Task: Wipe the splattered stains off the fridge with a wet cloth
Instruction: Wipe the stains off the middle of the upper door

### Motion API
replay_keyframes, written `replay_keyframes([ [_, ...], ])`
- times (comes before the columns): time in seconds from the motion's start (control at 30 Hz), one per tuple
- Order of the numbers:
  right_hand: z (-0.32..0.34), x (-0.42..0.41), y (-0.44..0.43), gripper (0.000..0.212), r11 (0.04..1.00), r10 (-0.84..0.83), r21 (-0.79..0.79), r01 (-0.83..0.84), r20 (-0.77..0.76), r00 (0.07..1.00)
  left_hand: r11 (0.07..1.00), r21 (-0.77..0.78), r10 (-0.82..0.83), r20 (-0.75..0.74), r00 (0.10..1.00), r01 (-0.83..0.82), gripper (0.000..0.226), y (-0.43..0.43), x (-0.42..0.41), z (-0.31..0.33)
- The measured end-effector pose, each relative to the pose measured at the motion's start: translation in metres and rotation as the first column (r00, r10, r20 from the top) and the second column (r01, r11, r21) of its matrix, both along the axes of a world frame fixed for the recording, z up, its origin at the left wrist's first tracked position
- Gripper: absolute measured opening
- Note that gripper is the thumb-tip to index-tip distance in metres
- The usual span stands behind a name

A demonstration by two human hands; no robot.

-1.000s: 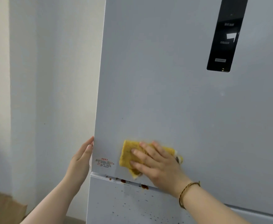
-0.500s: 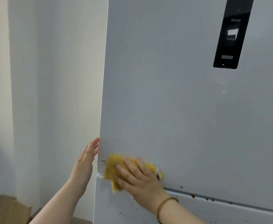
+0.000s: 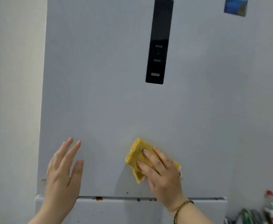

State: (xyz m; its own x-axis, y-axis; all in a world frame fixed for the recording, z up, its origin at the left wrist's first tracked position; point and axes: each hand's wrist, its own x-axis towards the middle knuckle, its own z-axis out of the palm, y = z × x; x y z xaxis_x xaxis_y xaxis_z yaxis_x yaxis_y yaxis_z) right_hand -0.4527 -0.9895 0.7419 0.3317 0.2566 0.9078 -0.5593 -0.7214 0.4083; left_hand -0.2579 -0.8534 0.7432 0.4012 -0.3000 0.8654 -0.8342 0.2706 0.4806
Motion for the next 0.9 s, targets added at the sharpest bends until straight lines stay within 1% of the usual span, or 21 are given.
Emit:
replay_keyframes([
  [0.07,0.022,-0.025,-0.002,0.028,1.0,0.005,0.02,-0.008,0.129,0.992,0.999,-0.037,0.027,0.163,0.986,-0.021,0.055,-0.014,-0.024,0.009],
  [0.1,0.033,-0.04,-0.007,0.029,1.0,0.001,0.021,-0.005,0.173,0.985,0.998,-0.051,0.033,0.211,0.977,-0.023,0.057,-0.022,-0.041,0.015],
  [0.2,0.063,-0.074,-0.026,0.029,0.999,-0.032,0.016,0.028,0.277,0.96,0.998,-0.063,0.024,0.306,0.952,-0.005,0.054,-0.047,-0.082,0.028],
  [0.27,0.085,-0.087,-0.037,0.034,0.999,-0.03,0.03,0.02,0.361,0.932,0.998,-0.063,0.025,0.338,0.941,-0.004,0.053,-0.064,-0.106,0.036],
  [0.33,0.105,-0.088,-0.046,0.037,0.999,-0.049,0.037,0.037,0.389,0.92,0.998,-0.049,0.059,0.344,0.937,-0.045,0.054,-0.079,-0.124,0.038],
  [0.37,0.112,-0.088,-0.049,0.037,0.998,-0.062,0.024,0.058,0.365,0.929,0.996,-0.044,0.088,0.344,0.935,-0.078,0.056,-0.086,-0.133,0.039],
  [0.47,0.127,-0.079,-0.058,0.038,0.987,-0.135,-0.066,0.15,0.189,0.973,0.985,-0.032,0.17,0.327,0.93,-0.169,0.057,-0.096,-0.145,0.038],
  [0.53,0.139,-0.078,-0.064,0.04,0.98,-0.152,-0.111,0.168,0.139,0.979,0.979,-0.026,0.199,0.308,0.93,-0.2,0.057,-0.098,-0.149,0.036],
  [0.63,0.171,-0.092,-0.072,0.041,0.975,-0.173,-0.103,0.195,0.187,0.967,0.968,-0.021,0.244,0.29,0.925,-0.249,0.058,-0.1,-0.149,0.036],
  [0.77,0.208,-0.139,-0.094,0.043,0.971,-0.226,-0.003,0.239,0.317,0.921,0.959,-0.019,0.276,0.283,0.919,-0.282,0.061,-0.1,-0.149,0.039],
  [0.83,0.207,-0.164,-0.109,0.044,0.974,-0.217,0.013,0.227,0.354,0.91,0.959,-0.017,0.276,0.277,0.92,-0.283,0.061,-0.099,-0.15,0.039],
  [0.9,0.193,-0.179,-0.117,0.044,0.983,-0.182,0.038,0.181,0.393,0.901,0.958,-0.02,0.282,0.263,0.923,-0.287,0.062,-0.098,-0.15,0.039],
])
